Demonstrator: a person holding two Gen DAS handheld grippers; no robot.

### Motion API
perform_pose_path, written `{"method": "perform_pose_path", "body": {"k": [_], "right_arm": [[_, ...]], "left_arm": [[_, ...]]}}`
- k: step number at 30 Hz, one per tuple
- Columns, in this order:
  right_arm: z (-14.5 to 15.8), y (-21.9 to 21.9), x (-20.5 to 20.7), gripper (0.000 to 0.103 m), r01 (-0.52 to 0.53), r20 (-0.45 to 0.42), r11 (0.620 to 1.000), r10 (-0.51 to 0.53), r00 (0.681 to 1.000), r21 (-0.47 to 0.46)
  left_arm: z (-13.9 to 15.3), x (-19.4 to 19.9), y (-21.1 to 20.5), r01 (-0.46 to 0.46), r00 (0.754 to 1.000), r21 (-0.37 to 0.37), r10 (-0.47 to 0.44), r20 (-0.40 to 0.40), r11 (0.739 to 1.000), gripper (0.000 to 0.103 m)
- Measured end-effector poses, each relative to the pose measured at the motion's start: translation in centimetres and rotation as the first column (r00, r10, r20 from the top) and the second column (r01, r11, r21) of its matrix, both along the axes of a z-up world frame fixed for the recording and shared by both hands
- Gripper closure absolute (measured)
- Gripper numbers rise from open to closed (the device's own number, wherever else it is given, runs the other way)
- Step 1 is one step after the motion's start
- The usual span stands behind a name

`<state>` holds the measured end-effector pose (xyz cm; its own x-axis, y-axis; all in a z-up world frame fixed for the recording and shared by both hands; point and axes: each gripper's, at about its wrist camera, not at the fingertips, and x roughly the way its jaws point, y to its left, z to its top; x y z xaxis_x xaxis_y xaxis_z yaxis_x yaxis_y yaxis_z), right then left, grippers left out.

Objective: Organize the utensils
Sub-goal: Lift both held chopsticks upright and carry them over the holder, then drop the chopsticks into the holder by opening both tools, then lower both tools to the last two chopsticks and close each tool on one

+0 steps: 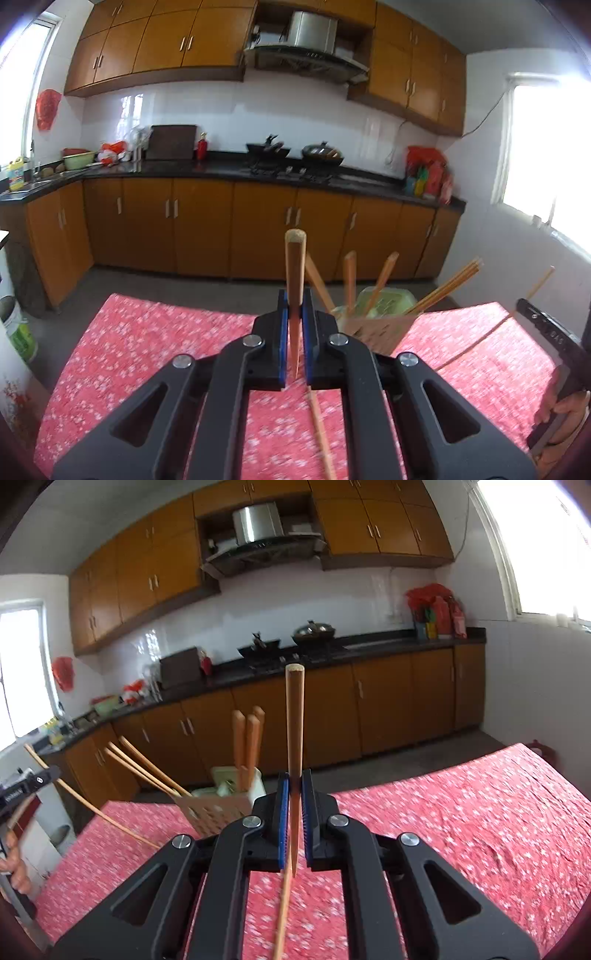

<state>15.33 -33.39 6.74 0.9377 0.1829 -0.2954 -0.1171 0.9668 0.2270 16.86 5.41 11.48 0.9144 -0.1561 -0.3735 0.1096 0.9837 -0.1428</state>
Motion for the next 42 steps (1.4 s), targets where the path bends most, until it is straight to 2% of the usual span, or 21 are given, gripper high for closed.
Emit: {"method": "perform_pose_path", "body": {"k": [7, 12, 16, 20, 25, 29, 31, 33, 34, 42], "right_arm": [[3.9, 1.6, -0.1, 0.096, -0.078, 0.107, 0.995, 0.071, 0.992, 0.062], [5.6, 2.6, 1.0, 0.096, -0.08, 0.166, 0.995, 0.069, 0.984, 0.061], [5.8, 3.4, 2.3, 0.096, -0.064, 0.191, 0.997, 0.055, 0.98, 0.04], [5.1, 4.1, 4.1, 0.096, -0.05, 0.188, 0.999, 0.045, 0.981, 0.022], [3.5, 4.9, 6.3, 0.096, -0.059, 0.13, 0.998, 0.057, 0.99, 0.011], [2.1, 5.5, 7.1, 0.095, -0.06, 0.09, 0.998, 0.06, 0.994, -0.001], [1.9, 5.4, 7.0, 0.089, -0.065, 0.084, 0.998, 0.065, 0.994, 0.0], [1.9, 5.1, 6.6, 0.06, -0.058, 0.094, 0.998, 0.057, 0.994, 0.005], [2.1, 5.0, 6.4, 0.057, -0.052, 0.105, 0.999, 0.051, 0.993, 0.007], [3.1, 3.0, 4.1, 0.057, 0.001, 0.127, 1.0, -0.002, 0.992, 0.008]], "left_arm": [[3.6, 0.0, -3.5, 0.092, 0.992, -0.064, -0.086, 0.09, 0.994, 0.095], [5.5, 0.8, -5.4, 0.108, 0.985, -0.101, -0.093, 0.147, 0.989, 0.095], [6.4, 2.2, -7.1, 0.09, 0.979, -0.083, -0.073, 0.189, 0.992, 0.095], [5.6, 4.3, -8.3, 0.074, 0.98, -0.05, -0.064, 0.187, 0.996, 0.095], [3.0, 7.0, -8.5, 0.062, 0.991, -0.04, -0.056, 0.124, 0.997, 0.095], [1.2, 8.9, -8.1, 0.063, 0.996, -0.06, -0.059, 0.059, 0.996, 0.095], [0.8, 9.1, -7.8, 0.059, 0.997, -0.067, -0.055, 0.046, 0.996, 0.095], [0.7, 9.0, -7.4, 0.053, 0.998, -0.068, -0.05, 0.048, 0.996, 0.089], [0.8, 8.9, -7.4, 0.05, 0.998, -0.067, -0.047, 0.05, 0.996, 0.088], [1.8, 5.8, -5.5, 0.006, 0.997, -0.06, -0.001, 0.079, 0.998, 0.078]]}}
